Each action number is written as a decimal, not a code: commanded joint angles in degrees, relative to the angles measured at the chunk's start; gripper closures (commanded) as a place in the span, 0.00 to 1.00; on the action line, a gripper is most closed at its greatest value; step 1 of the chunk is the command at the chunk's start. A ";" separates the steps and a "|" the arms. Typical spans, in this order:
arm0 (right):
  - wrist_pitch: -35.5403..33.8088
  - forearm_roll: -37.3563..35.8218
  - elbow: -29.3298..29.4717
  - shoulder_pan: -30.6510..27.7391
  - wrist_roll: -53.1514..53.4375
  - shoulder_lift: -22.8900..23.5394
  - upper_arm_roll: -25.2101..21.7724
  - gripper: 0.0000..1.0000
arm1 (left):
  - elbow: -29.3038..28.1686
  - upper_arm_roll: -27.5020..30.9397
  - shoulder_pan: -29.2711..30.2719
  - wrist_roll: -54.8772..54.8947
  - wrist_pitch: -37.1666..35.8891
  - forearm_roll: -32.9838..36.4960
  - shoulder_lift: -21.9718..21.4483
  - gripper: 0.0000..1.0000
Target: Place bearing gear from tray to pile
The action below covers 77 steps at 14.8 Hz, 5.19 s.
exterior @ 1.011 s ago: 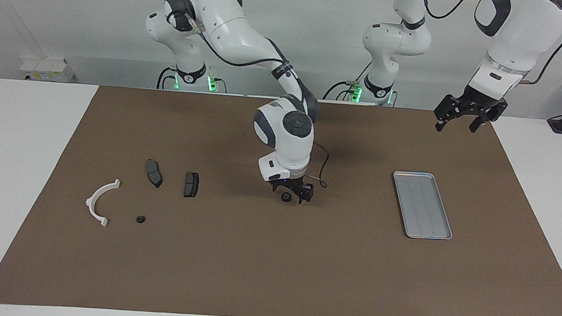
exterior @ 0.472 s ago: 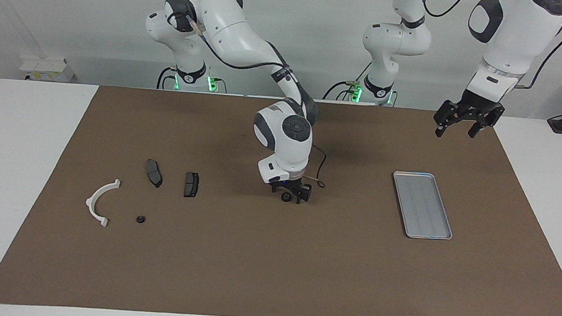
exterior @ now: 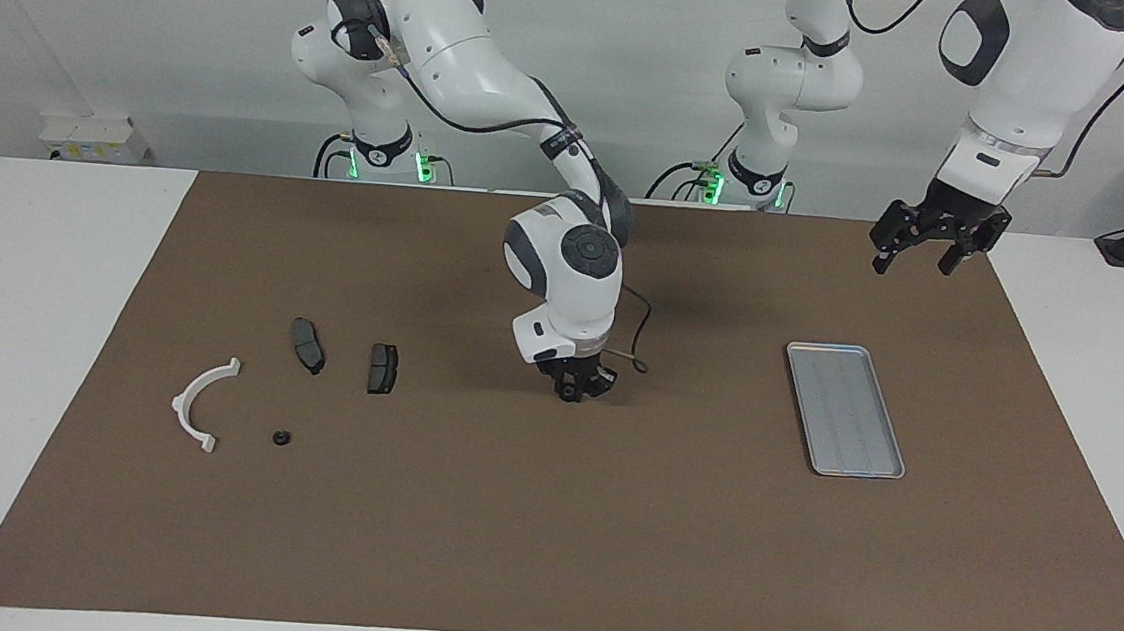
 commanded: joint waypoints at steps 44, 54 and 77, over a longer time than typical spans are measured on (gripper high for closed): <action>-8.82 -2.35 -17.04 -29.09 -59.70 -28.01 0.22 0.00 | 14.80 -0.04 -0.32 0.04 -15.42 0.59 8.91 0.00; -25.85 4.76 -17.45 -29.71 -57.69 -46.24 -0.66 0.00 | 14.71 -0.04 -0.32 0.22 -15.16 0.59 8.73 0.00; -34.92 -0.59 -14.09 -30.06 -56.01 -46.33 -0.57 0.00 | 14.53 -0.04 -0.05 0.57 -14.01 0.41 8.47 0.00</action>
